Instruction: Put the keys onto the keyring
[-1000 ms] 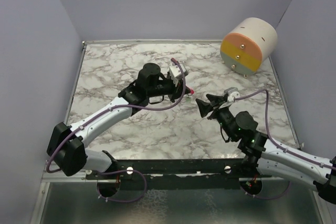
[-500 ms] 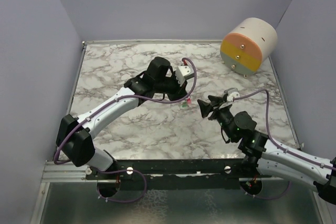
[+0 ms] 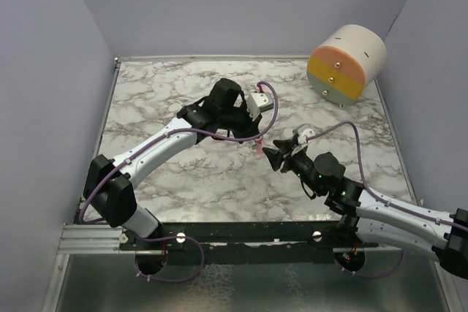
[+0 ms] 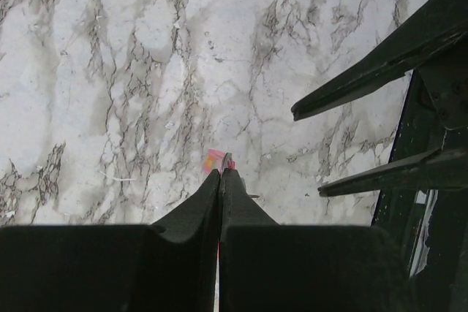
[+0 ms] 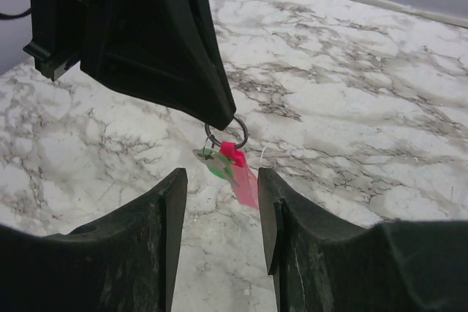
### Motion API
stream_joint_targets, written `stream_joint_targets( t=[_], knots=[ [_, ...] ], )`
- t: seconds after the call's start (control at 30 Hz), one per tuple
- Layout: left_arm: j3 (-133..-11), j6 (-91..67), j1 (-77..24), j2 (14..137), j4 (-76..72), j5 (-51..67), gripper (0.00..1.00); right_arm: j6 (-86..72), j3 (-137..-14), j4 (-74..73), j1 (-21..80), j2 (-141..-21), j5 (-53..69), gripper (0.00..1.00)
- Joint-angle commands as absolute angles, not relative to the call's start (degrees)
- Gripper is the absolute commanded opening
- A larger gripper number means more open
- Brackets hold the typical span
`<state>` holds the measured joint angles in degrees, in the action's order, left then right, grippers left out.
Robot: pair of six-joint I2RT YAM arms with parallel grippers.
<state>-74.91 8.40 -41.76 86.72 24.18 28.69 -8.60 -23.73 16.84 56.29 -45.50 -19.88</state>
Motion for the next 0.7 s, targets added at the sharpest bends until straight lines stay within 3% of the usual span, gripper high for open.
stream_joint_targets(
  t=[0.0, 0.67],
  knots=[
    [-76.64, 8.98, -42.01, 87.31, 25.64, 27.6, 0.0, -7.77, -25.33, 19.42, 56.6, -49.45, -14.53, 0.41],
    [-75.97, 8.64, -42.41, 87.64, 25.19, 28.44, 0.0, -9.23, -26.73, 26.73, 56.57, -58.28, -15.56, 0.35]
  ],
)
